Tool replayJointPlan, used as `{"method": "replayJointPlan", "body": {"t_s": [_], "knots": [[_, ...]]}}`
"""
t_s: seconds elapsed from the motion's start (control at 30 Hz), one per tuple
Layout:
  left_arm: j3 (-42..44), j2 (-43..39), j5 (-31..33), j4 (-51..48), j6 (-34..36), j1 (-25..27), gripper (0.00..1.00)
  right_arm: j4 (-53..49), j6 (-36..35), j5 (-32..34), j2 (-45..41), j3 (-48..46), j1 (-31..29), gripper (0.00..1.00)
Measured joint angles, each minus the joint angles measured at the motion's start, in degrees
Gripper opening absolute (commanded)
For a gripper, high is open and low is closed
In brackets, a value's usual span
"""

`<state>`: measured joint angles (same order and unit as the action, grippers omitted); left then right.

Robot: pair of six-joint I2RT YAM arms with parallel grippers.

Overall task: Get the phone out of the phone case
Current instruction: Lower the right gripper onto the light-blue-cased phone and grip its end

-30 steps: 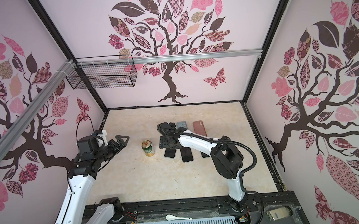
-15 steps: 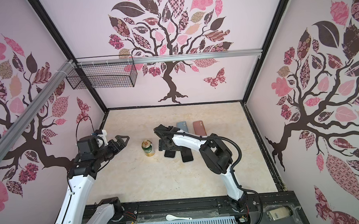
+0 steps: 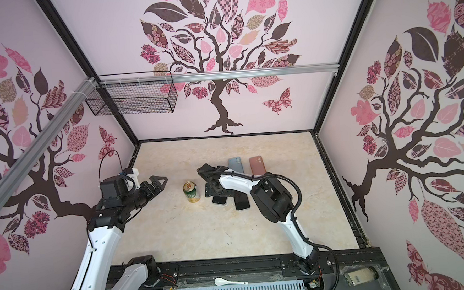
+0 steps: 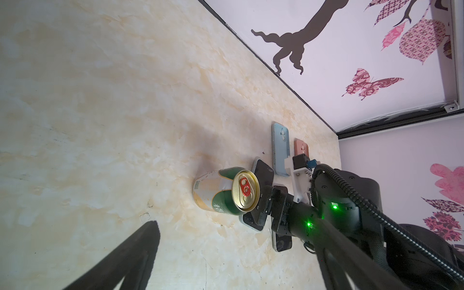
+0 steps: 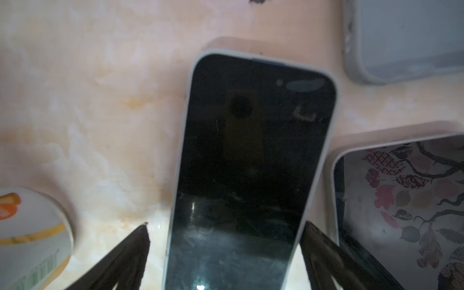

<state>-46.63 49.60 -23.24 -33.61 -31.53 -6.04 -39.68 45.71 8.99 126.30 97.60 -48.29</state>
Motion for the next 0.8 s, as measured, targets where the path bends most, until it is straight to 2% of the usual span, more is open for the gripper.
{"method": "replayJointPlan", "body": {"t_s": [0.33,0.8], "knots": [[0.00,0.17,0.09,-0.24,0.44,0.00,0.98,-0.35,0.02,0.02,1.60,1.99,1.27,0.95],[0.00,0.37,0.24,-0.83,1.36,-0.09,0.98,-5.64,-1.31,3.50,8.66,13.18,1.62,0.86]]}}
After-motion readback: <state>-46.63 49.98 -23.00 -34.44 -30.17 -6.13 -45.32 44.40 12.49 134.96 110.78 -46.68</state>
